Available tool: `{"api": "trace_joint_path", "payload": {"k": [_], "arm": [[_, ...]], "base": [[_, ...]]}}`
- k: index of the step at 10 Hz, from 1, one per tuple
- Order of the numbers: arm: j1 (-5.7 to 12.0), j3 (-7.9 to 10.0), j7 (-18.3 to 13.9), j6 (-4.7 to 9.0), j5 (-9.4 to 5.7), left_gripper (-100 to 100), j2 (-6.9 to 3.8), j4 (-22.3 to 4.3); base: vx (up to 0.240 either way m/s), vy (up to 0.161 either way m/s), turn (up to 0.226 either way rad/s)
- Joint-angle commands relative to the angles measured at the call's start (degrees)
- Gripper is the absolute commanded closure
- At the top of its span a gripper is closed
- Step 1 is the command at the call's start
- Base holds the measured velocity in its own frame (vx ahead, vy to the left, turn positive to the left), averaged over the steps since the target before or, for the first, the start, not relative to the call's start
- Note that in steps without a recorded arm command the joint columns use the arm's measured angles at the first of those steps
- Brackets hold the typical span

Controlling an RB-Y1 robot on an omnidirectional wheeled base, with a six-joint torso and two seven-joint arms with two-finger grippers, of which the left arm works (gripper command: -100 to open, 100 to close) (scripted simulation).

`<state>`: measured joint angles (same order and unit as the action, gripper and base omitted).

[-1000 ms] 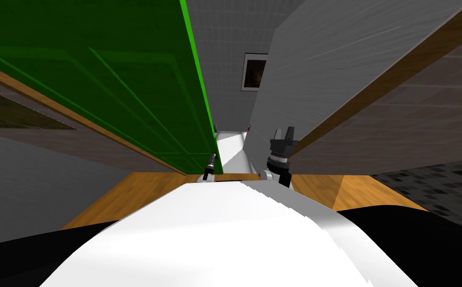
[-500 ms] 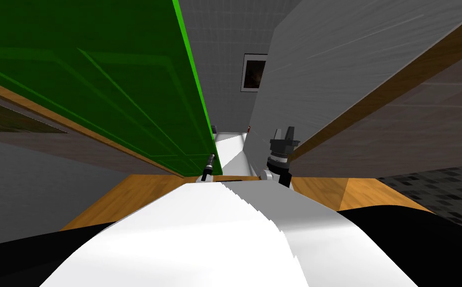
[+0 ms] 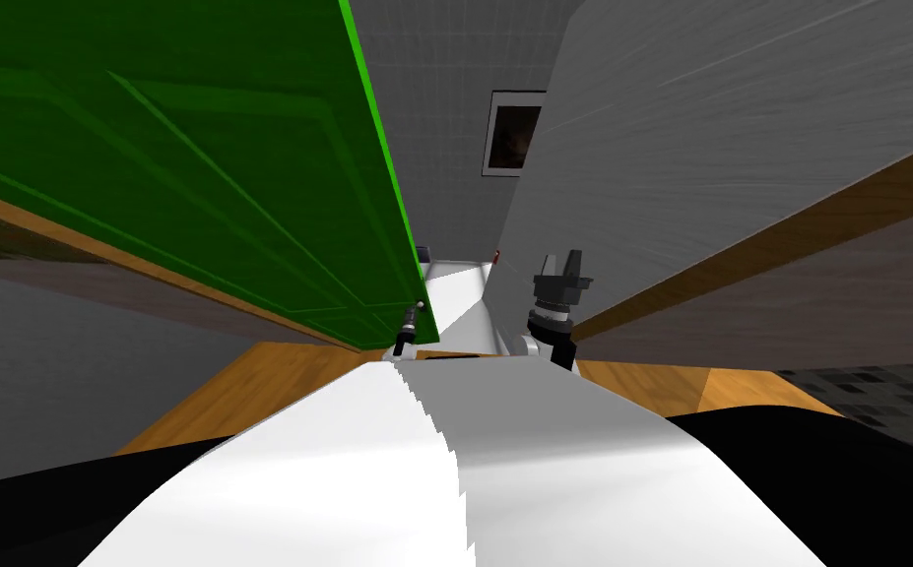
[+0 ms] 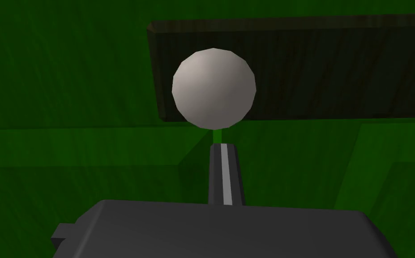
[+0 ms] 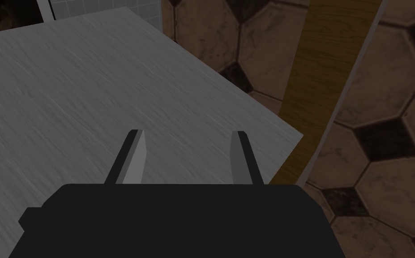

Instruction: Push the door open

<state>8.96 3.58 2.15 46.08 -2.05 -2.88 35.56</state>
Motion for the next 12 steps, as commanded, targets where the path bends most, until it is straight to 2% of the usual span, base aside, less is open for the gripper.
{"api": "trace_joint_path", "payload": {"k": [1, 5, 7, 8, 9, 12], "arm": [[0.05, -0.09, -0.17, -0.10, -0.02, -100, -0.05, -0.10], [0.18, -0.22, -0.55, -0.59, -0.28, -100, 0.78, 0.31], [0.26, -0.29, -0.78, -0.88, -0.44, -100, 2.13, 0.56], [0.80, -0.16, -0.68, -0.19, -0.46, -100, 1.69, -0.63], [0.77, -0.01, -0.63, -0.02, -0.55, -100, 0.99, -0.72], [0.74, 0.21, -0.53, 0.26, -0.66, -100, 0.41, -0.84]], "base": [[-0.154, -0.031, 0.011], [-0.206, -0.047, 0.029], [-0.212, -0.048, 0.038], [-0.098, -0.017, 0.005], [0.081, -0.015, -0.031], [0.184, 0.004, -0.021]]}}
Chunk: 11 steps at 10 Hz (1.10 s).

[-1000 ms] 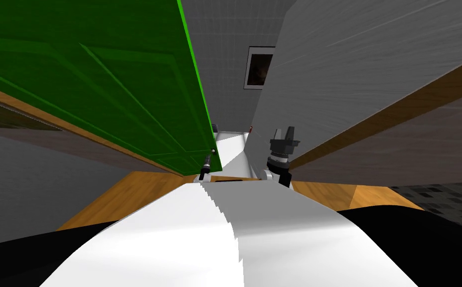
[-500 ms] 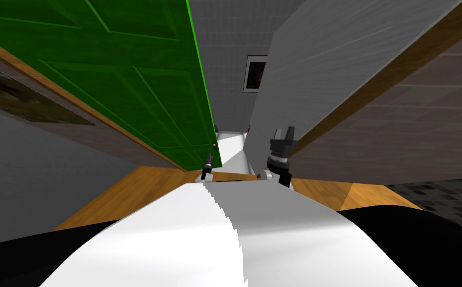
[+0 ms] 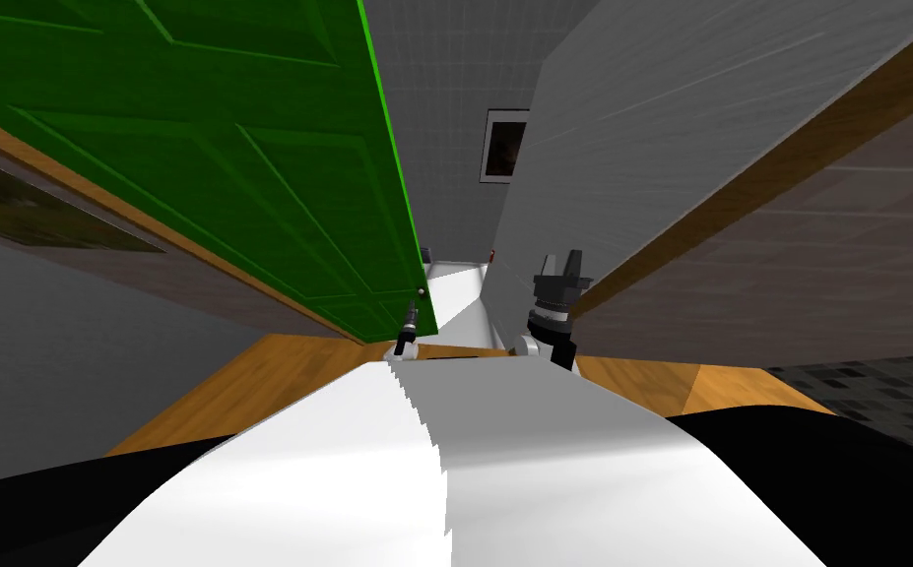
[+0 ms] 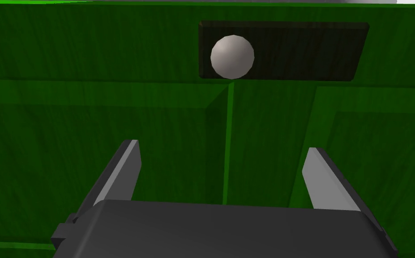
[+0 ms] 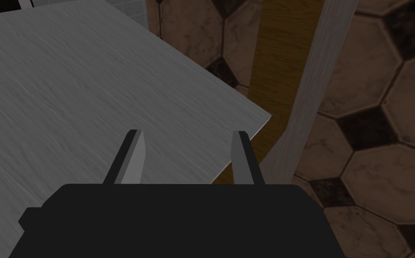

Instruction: Push the door open

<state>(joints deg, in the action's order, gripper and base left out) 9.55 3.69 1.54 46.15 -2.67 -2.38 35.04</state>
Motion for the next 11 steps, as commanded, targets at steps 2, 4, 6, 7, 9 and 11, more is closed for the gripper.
{"api": "trace_joint_path", "payload": {"k": [2, 4, 6, 7, 9, 11], "arm": [[0.13, 0.29, 0.16, 0.44, -0.15, -100, -0.24, -0.43], [0.11, 0.48, 0.25, 0.69, -0.25, -100, -0.07, -0.53], [0.08, 0.69, 0.34, 0.95, -0.36, -100, 0.48, -0.64], [0.07, 0.77, 0.37, 1.05, -0.40, -100, 0.85, -0.69], [0.10, 0.71, 0.32, 0.95, -0.38, 100, 0.60, -0.66], [0.10, 0.71, 0.32, 0.95, -0.38, 100, 0.60, -0.66]], "base": [[0.200, -0.004, -0.027], [0.196, 0.010, -0.021], [0.180, 0.013, -0.026], [0.200, -0.012, -0.026], [0.033, -0.003, 0.003], [-0.026, 0.003, -0.008]]}}
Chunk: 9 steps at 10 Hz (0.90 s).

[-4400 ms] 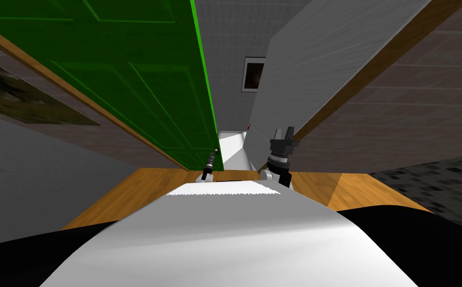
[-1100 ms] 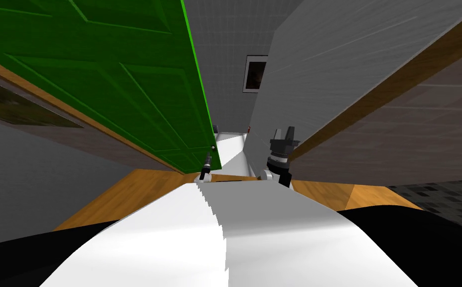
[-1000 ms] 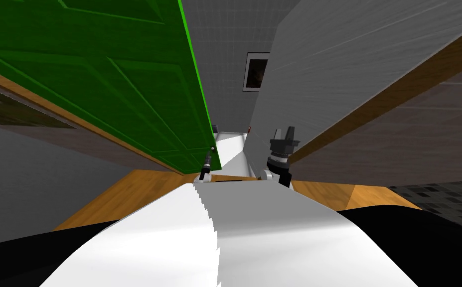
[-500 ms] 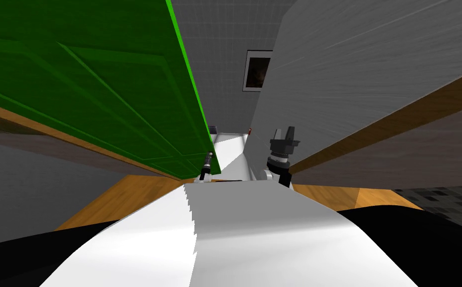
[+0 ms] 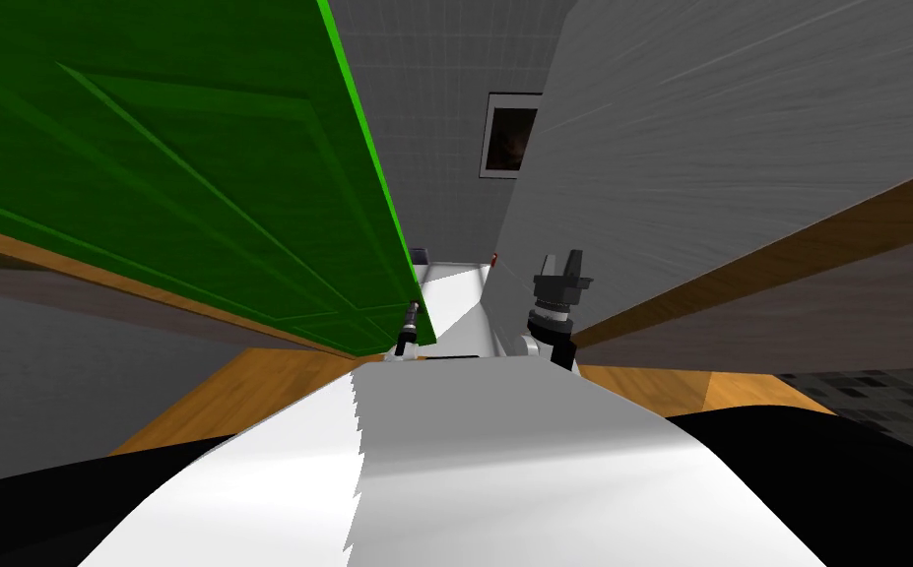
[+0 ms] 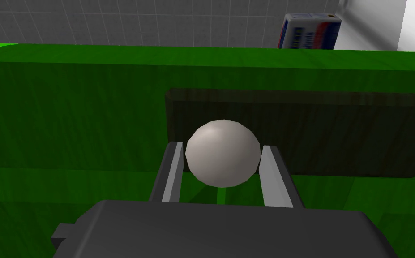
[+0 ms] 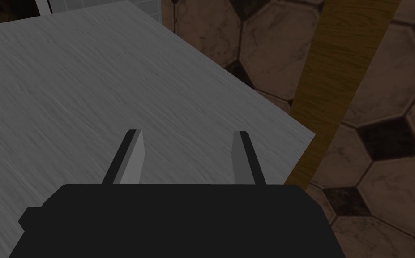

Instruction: Push the door open

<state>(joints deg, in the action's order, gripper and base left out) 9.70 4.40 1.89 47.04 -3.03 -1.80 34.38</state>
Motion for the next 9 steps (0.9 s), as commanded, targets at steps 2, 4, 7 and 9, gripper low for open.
{"api": "trace_joint_path", "payload": {"k": [2, 4, 7, 9], "arm": [[-0.06, 0.01, -0.03, 0.06, -0.01, 100, 0.01, 0.00], [-0.50, 1.13, 0.94, -0.12, -1.12, 100, -0.69, 0.46], [-0.96, 2.61, 2.10, -0.16, -2.56, 100, -1.38, 1.18], [-1.42, 4.09, 3.27, -0.20, -3.99, 100, -1.90, 1.91]], "base": [[-0.009, 0.000, 0.001], [0.049, -0.006, -0.038], [0.136, -0.014, -0.045], [0.189, -0.008, -0.048]]}}
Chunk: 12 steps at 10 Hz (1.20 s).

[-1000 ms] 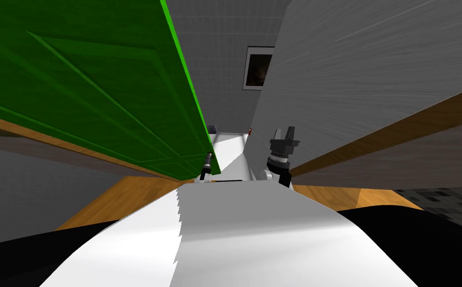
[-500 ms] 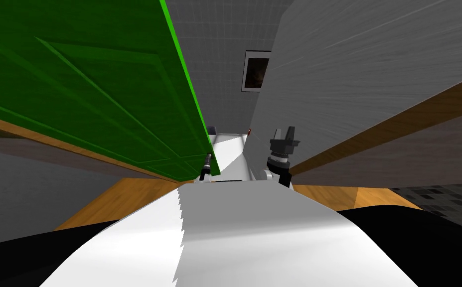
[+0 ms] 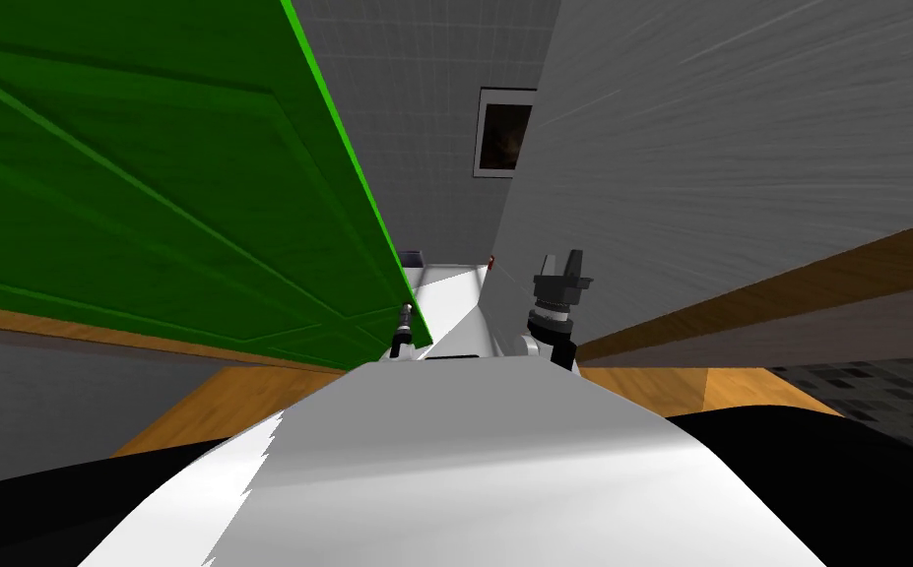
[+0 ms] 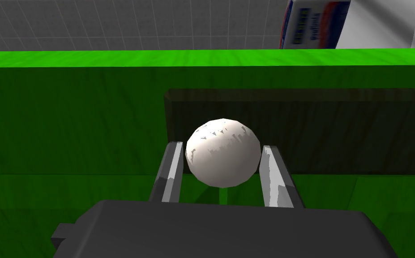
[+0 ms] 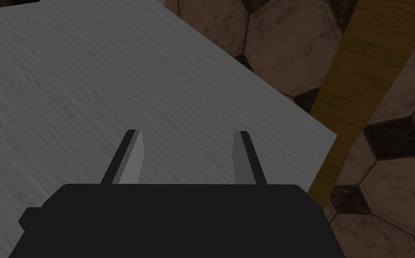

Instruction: Push the door open

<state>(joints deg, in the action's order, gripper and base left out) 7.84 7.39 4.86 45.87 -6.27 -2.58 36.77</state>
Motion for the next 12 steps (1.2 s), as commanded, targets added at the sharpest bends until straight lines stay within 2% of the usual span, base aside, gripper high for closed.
{"api": "trace_joint_path", "payload": {"k": [1, 2, 3, 4, 5, 6, 7, 9, 12], "arm": [[0.18, 1.93, 0.96, 0.95, -1.57, 100, -1.33, -0.07], [0.18, 1.93, 0.96, 0.95, -1.57, 100, -1.33, -0.07], [-0.23, 3.26, 2.00, 0.91, -2.86, 100, -1.61, 0.58], [-0.38, 3.72, 2.37, 0.89, -3.31, 100, -1.69, 0.81], [-0.38, 3.72, 2.37, 0.89, -3.31, 100, -1.69, 2.41], [-0.38, 3.72, 2.37, 0.89, -3.31, 100, -1.69, 0.81], [-0.36, 4.02, 2.47, 0.23, -3.72, -100, -1.27, 1.12], [-0.39, 4.40, 2.58, -0.11, -4.14, -100, -0.80, 1.25], [-0.45, 5.20, 2.79, -0.81, -5.00, -100, 0.75, 1.50]], "base": [[0.195, -0.004, -0.060], [0.129, -0.018, -0.022], [0.137, -0.008, -0.051], [0.151, -0.009, -0.037], [0.100, 0.016, 0.045], [0.036, 0.034, 0.040], [-0.084, -0.095, 0.091], [-0.173, -0.173, 0.074], [-0.172, -0.202, 0.072]]}}
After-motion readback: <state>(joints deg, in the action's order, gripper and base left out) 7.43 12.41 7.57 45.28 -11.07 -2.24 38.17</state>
